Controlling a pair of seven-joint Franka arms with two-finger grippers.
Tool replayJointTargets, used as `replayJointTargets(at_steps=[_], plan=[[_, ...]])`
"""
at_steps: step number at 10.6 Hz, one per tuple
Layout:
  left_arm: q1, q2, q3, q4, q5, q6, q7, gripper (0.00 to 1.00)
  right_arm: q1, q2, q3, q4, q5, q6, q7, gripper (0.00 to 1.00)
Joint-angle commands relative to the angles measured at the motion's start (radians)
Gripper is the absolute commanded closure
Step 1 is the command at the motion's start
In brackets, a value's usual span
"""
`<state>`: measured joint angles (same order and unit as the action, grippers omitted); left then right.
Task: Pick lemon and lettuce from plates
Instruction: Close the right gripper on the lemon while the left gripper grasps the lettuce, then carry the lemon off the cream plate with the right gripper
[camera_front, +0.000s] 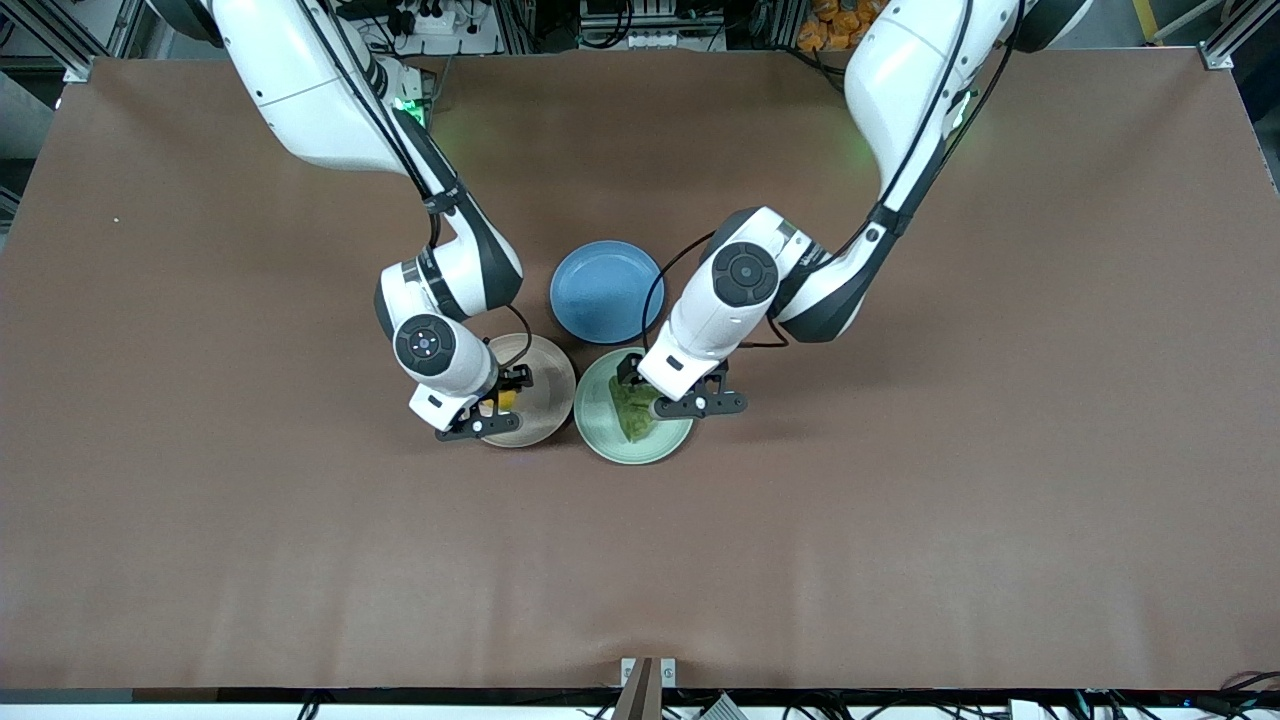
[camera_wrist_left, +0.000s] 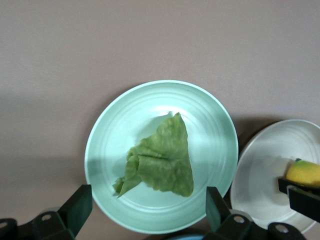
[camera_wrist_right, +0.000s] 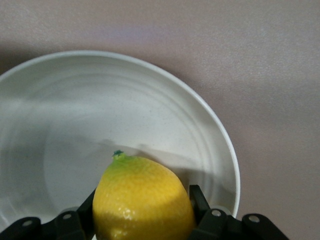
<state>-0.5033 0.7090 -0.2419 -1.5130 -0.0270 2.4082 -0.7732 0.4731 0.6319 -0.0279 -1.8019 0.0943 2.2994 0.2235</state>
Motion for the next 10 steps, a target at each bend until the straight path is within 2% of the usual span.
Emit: replayJointTargets(at_steps=[1,3,7,10], plan=[[-0.020,0.036,0.013,0.024,-0.005,0.022,-0.028,0.00,-0.004,-0.021,-0.006,0.012,-0.001,-0.049,-0.009,0.69],[-0.035,0.053,0.021,0.025,-0.005,0.028,-0.029,0.00,-0.007,-0.021,-0.009,0.074,0.001,-0.150,-0.007,0.73],[-0.075,0.105,0.045,0.025,-0.005,0.126,-0.052,0.00,-0.082,-0.023,-0.007,0.220,0.009,-0.335,-0.024,0.73],[-0.197,0.138,0.171,0.025,-0.005,0.195,-0.100,0.00,-0.183,-0.026,-0.009,0.327,0.005,-0.432,-0.099,0.72]])
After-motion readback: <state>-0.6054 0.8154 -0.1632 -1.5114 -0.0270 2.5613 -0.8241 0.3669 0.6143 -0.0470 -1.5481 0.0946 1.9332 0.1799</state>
